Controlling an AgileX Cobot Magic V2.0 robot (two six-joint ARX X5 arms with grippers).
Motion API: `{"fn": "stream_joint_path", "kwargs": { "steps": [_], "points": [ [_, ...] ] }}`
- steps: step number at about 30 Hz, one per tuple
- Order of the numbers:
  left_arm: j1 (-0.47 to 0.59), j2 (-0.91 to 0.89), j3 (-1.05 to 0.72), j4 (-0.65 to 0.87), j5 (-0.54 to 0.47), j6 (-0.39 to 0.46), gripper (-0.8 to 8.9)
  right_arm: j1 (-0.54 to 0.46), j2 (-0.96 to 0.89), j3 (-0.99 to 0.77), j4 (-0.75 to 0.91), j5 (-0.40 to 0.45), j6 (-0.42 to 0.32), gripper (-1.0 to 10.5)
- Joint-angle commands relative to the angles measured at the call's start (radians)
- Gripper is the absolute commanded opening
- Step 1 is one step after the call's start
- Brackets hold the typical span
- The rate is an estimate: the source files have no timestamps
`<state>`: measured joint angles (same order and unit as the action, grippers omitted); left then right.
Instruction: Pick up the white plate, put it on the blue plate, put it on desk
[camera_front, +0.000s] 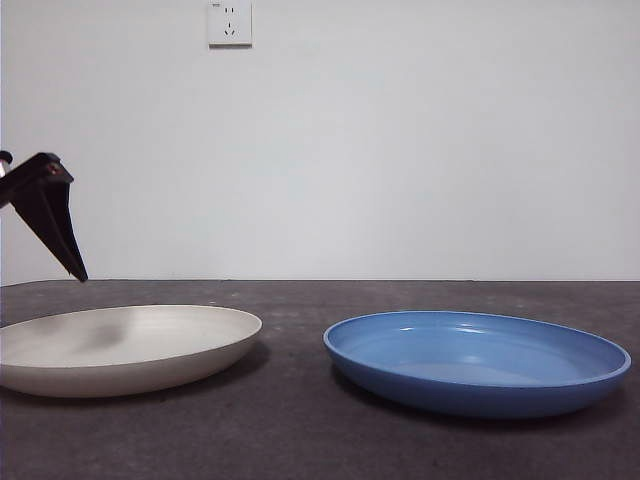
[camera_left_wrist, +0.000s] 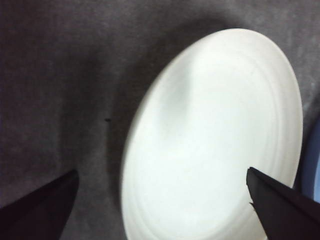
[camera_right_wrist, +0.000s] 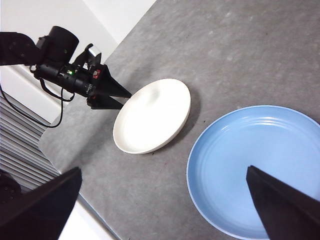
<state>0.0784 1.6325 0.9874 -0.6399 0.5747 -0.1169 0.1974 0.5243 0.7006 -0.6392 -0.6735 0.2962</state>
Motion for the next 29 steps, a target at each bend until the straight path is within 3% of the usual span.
{"fn": "stream_joint_path", "kwargs": {
  "steps": [1, 6, 17, 29],
  "points": [
    [0.002, 0.038, 0.02, 0.009, 0.001, 0.016, 5.82, 0.004, 0.003, 0.019, 0.009, 0.016, 0.01, 5.5],
    [0.001, 0.047, 0.02, 0.014, 0.002, 0.019, 5.63, 0.004, 0.003, 0.019, 0.01, 0.02, 0.009, 5.5],
    [-0.001, 0.073, 0.02, 0.013, 0.001, 0.019, 2.78, 0.004, 0.003, 0.019, 0.01, 0.028, 0.006, 5.5],
    [-0.001, 0.095, 0.02, 0.034, -0.055, 0.02, 0.41, 0.004, 0.003, 0.019, 0.01, 0.028, 0.008, 5.5]
  ]
}}
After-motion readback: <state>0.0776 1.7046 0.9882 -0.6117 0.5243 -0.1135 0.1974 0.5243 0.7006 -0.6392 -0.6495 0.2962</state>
